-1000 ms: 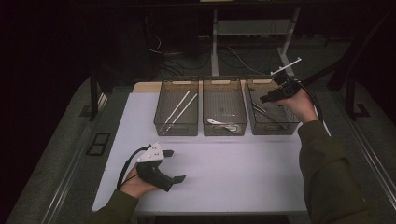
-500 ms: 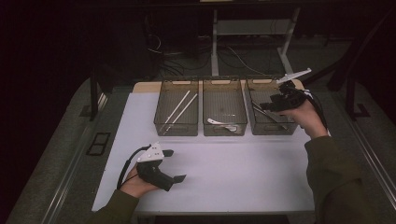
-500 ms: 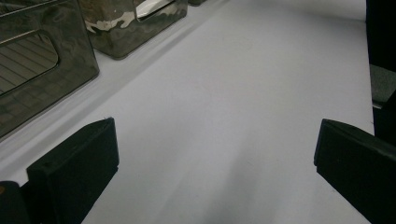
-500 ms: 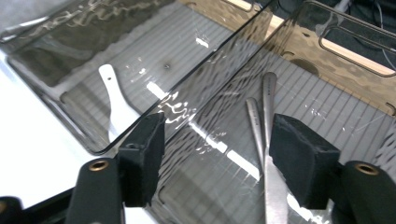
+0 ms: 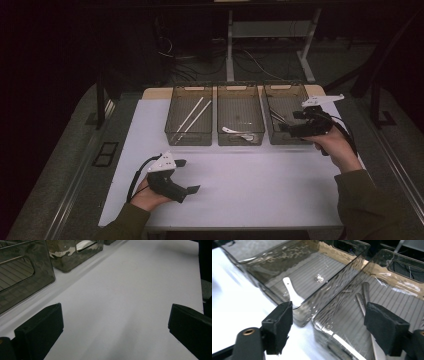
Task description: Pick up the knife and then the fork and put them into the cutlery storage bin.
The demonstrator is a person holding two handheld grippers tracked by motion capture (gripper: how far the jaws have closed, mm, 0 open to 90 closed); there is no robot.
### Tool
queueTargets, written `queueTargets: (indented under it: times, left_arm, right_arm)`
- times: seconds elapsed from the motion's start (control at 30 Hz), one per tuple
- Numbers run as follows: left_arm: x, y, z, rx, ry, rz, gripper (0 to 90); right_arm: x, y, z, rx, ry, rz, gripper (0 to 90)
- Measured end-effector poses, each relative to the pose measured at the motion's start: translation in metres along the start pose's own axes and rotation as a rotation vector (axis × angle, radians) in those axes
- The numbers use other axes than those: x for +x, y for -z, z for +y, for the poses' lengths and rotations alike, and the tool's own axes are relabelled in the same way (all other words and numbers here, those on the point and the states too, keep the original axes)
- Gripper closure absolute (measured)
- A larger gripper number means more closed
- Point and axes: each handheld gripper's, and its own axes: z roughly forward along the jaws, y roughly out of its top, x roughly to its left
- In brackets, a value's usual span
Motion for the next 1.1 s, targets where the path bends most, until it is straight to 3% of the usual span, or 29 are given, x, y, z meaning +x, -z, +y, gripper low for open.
queueTargets:
  times: [0.4,0.7,1.1]
  left_arm:
    - [-0.001,0.001,0.0,0.005,-0.001,-0.001,0.0]
    - [-0.001,0.001,0.0,0.004,-0.009,-0.007,0.0]
    - [-0.002,0.002,0.0,0.005,-0.005,-0.008,0.0]
  right_arm:
    - [0.03,0.009,-0.037,-0.041,0.015,0.036,19.0]
    - [0.042,0.013,-0.06,-0.071,-0.012,0.062,19.0]
    - [0.058,0.019,-0.088,-0.066,-0.016,0.101,18.3]
